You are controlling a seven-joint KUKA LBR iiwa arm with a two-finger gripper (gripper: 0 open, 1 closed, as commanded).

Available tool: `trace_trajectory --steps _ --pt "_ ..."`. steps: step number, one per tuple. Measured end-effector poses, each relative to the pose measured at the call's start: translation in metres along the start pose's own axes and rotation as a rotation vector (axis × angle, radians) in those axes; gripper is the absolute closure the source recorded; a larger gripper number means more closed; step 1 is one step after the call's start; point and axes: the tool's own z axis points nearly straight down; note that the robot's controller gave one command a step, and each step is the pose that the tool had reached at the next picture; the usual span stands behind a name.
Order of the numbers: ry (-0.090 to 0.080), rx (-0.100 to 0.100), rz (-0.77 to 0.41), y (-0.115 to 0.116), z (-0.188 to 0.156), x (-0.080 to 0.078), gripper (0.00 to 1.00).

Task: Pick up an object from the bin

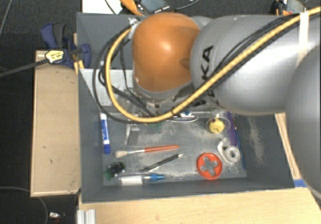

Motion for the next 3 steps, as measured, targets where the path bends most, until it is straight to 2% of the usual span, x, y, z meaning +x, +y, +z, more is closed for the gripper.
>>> trace_trajectory --steps 1,2,3 --pt "0.0 0.0 0.001 0.0 0.0 0.0 0.0" --pt "0.004 0.001 -0.002 -0.011 0.055 0.032 0.0" --pt "-0.008 -0.005 -0.017 -0.009 0.06 0.025 0.0"
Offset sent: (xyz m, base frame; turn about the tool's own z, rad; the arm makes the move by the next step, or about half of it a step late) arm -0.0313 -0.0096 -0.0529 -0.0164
